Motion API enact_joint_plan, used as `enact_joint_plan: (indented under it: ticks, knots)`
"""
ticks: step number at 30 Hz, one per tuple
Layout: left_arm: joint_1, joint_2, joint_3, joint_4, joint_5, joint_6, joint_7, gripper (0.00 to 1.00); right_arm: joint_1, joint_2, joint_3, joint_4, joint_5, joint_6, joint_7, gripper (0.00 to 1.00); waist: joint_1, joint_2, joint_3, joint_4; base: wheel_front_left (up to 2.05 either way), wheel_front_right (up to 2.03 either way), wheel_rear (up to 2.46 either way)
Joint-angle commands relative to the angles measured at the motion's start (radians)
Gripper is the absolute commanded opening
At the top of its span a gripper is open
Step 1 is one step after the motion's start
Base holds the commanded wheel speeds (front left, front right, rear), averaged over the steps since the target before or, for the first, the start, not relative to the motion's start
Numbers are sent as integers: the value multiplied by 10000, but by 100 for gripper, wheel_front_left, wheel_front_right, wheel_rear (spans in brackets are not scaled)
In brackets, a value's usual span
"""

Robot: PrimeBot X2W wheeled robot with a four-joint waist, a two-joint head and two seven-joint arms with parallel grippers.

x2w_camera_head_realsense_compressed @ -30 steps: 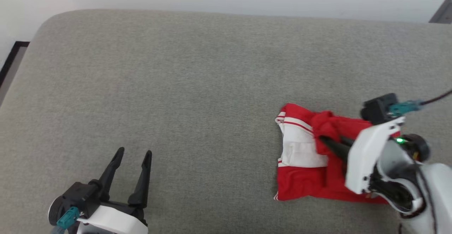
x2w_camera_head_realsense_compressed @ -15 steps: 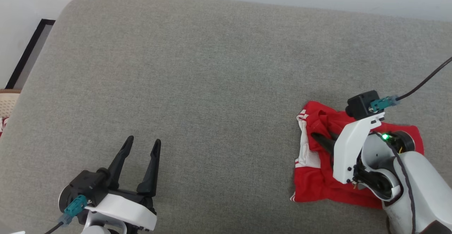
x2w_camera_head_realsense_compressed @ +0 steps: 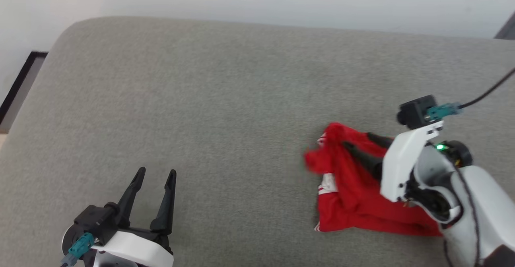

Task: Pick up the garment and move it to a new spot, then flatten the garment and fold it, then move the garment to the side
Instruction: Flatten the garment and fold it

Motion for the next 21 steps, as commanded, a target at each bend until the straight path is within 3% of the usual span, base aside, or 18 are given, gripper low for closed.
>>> enact_joint_plan:
  ticks: [1,9,14,21]
  knots:
    - [139,-23,12,-31,-7,27,-48,100,104,-197,-196,-60,105,-2,-207,100,0,0,-246,-285,0,0,0]
    - [280,-22,-168,160,-322,27,-48,100,488,-714,-575,370,320,-2,-1595,100,0,0,-586,-772,0,0,0]
    - [358,94,-164,382,-621,27,-48,100,639,-906,-676,1099,376,-2,-3605,100,0,0,-773,-1138,0,0,0]
    - [471,234,116,350,-676,27,-48,100,983,-1023,-79,1750,160,-2,-6645,100,0,0,-1040,-1465,0,0,0]
